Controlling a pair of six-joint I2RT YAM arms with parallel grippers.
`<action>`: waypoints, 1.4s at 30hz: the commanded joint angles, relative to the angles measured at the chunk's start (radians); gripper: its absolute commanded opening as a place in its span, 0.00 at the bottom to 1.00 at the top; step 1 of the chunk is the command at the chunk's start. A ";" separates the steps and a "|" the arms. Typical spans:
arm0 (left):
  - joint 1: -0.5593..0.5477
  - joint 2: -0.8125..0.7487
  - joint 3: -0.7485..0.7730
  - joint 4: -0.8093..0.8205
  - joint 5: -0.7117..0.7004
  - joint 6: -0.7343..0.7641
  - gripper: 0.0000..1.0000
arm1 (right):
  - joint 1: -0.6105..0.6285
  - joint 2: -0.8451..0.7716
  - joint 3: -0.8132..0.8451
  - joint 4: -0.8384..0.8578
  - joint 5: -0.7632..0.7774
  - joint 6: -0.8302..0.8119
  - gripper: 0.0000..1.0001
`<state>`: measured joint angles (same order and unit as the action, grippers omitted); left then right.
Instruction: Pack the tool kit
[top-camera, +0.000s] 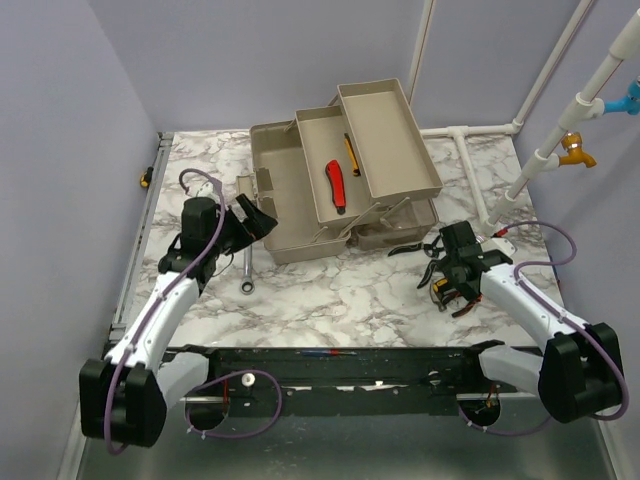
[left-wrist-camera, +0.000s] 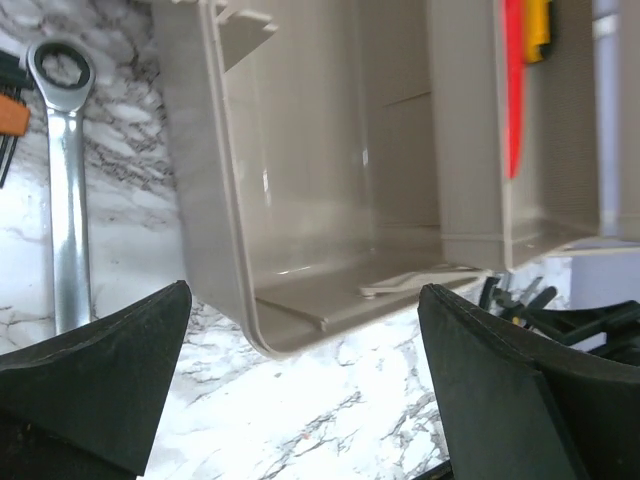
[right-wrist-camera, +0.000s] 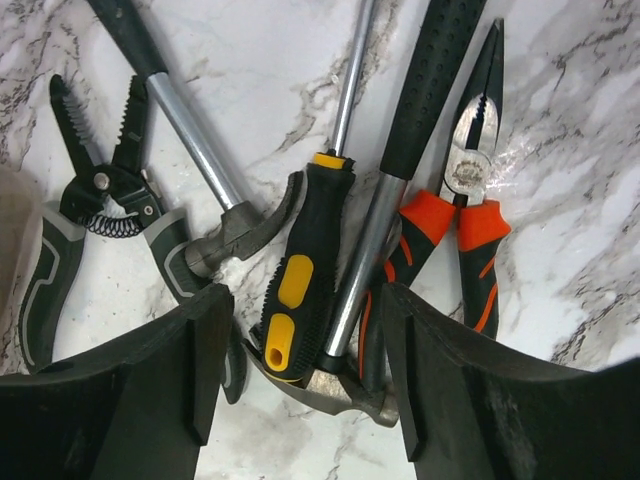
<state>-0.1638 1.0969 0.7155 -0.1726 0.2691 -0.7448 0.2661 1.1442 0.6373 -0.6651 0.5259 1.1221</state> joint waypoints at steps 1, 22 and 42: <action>-0.001 -0.192 -0.091 0.016 -0.020 -0.009 0.99 | -0.008 0.022 -0.026 -0.001 0.006 0.035 0.63; -0.002 -0.591 -0.405 -0.051 -0.090 0.115 0.98 | -0.019 0.282 -0.099 0.174 -0.125 0.112 0.54; -0.003 -0.670 -0.476 -0.006 -0.079 0.139 0.98 | -0.019 0.087 0.003 -0.016 -0.113 0.096 0.83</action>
<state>-0.1658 0.4232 0.2520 -0.2089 0.1967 -0.6239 0.2451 1.2629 0.6178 -0.6193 0.4572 1.1896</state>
